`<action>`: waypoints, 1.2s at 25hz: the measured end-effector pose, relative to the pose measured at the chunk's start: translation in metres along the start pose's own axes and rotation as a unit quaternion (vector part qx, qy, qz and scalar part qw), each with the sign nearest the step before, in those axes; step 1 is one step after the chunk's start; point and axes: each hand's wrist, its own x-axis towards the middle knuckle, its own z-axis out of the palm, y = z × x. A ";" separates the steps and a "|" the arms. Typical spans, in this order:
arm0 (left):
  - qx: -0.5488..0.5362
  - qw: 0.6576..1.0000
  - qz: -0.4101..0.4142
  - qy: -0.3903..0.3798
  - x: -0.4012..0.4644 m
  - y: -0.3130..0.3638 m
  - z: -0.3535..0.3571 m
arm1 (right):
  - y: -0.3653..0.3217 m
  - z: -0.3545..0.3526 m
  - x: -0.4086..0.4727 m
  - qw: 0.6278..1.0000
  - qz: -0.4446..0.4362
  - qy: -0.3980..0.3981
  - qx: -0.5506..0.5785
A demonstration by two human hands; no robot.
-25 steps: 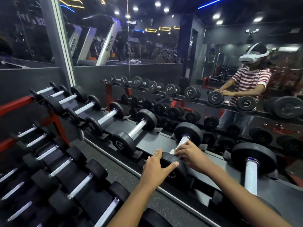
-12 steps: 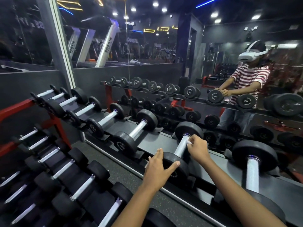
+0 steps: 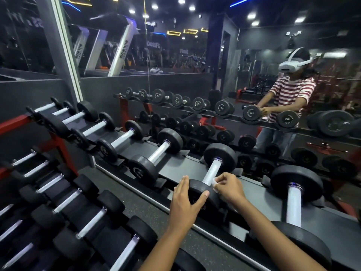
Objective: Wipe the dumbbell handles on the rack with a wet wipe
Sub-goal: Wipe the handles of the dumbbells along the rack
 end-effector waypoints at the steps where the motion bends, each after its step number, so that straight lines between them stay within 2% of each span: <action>1: 0.000 1.000 0.004 0.007 0.000 0.000 0.000 | 0.002 0.000 -0.004 1.000 -0.007 -0.017 -0.005; 3: -0.001 1.000 0.006 0.012 0.000 0.001 0.000 | 0.006 -0.001 -0.006 0.997 -0.020 -0.070 -0.015; 5: -0.001 1.000 0.005 0.008 0.000 0.003 -0.001 | 0.008 -0.005 -0.004 0.993 0.002 -0.113 0.024; 6: -0.002 1.000 0.005 0.004 0.000 0.003 -0.001 | 0.007 -0.006 -0.001 0.995 0.028 -0.085 0.049; 9: -0.004 1.000 0.001 -0.008 -0.001 0.003 -0.002 | 0.005 -0.008 0.023 0.986 0.097 0.106 0.082; 10: -0.005 1.000 -0.002 -0.010 -0.001 0.003 -0.003 | 0.002 -0.007 0.030 0.979 0.122 0.121 0.108; 12: -0.007 1.000 -0.008 -0.016 0.001 0.003 -0.004 | -0.009 -0.003 0.038 0.945 0.181 0.080 0.262; 14: -0.003 1.000 -0.007 -0.017 0.002 0.004 -0.004 | -0.017 0.002 0.040 0.875 0.237 -0.002 0.421; 16: -0.003 1.000 -0.004 -0.014 0.001 0.003 -0.004 | -0.021 0.009 0.037 0.836 0.258 -0.040 0.483; 19: -0.001 1.000 -0.001 -0.011 0.001 0.003 -0.005 | -0.021 0.017 0.031 0.814 0.262 -0.057 0.515; 23: -0.005 1.000 -0.005 -0.017 0.001 0.002 -0.005 | -0.016 0.018 0.028 0.822 0.267 -0.100 0.493; 30: 0.012 0.999 -0.038 -0.037 0.003 0.003 -0.006 | -0.001 0.018 0.019 0.875 0.266 -0.140 0.378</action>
